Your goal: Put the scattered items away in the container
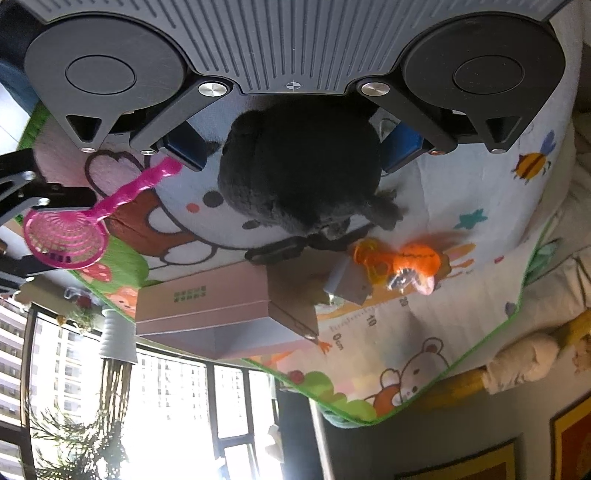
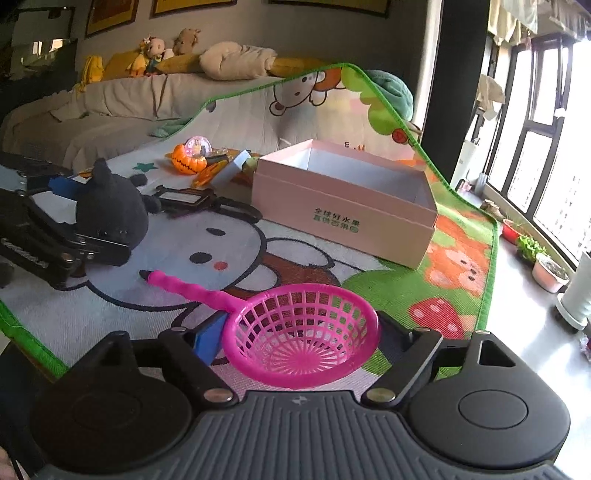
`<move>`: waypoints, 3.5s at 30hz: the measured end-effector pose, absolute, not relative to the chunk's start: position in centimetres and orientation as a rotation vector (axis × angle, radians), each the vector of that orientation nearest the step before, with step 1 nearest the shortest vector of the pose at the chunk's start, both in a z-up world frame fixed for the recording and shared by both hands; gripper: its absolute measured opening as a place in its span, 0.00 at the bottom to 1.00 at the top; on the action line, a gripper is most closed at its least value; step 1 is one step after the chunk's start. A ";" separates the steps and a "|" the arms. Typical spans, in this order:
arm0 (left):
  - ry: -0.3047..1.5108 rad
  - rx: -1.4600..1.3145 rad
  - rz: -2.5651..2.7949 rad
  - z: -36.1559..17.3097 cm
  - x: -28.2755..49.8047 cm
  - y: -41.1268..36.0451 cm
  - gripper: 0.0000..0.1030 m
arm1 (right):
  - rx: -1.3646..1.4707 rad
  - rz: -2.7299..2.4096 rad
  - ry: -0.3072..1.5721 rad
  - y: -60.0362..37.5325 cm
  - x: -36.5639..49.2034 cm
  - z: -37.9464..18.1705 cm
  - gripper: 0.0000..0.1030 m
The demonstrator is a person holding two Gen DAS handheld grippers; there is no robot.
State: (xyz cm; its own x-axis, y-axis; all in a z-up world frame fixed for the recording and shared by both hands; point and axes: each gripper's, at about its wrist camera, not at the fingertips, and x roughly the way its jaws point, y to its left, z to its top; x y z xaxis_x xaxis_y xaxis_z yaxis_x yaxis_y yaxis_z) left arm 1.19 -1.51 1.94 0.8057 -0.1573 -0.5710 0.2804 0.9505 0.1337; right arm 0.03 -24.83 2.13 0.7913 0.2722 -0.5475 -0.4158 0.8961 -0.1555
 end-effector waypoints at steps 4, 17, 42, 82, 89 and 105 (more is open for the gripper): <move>0.575 0.271 -0.235 1.8 1.3 -2.2 0.99 | -0.270 0.370 0.527 -25.4 -0.6 2.7 0.81; 0.521 0.237 -0.391 6.0 2.6 -4.1 0.88 | -0.198 0.358 0.483 -28.6 -1.4 5.3 0.81; 0.505 0.059 -0.294 8.0 14.2 0.0 1.00 | -0.113 0.385 0.508 -25.5 10.9 4.8 1.00; 0.635 -0.137 -0.108 0.5 6.2 5.4 1.00 | -0.364 0.573 0.466 -11.8 11.2 8.6 0.67; 0.615 -0.195 -0.117 0.5 5.8 6.3 1.00 | -0.397 0.550 0.674 -4.2 19.7 6.3 0.51; 0.585 -0.266 -0.162 0.6 5.4 7.1 1.00 | -0.369 0.708 0.692 -6.5 16.5 6.0 0.54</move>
State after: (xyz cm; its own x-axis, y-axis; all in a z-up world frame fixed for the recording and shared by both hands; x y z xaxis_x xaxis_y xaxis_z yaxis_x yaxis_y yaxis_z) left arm 5.38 7.07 0.62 0.8225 -0.2253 -0.5221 0.0753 0.9532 -0.2927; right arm 16.51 -6.53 5.97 0.5537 0.4674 -0.6892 -0.7000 0.7095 -0.0812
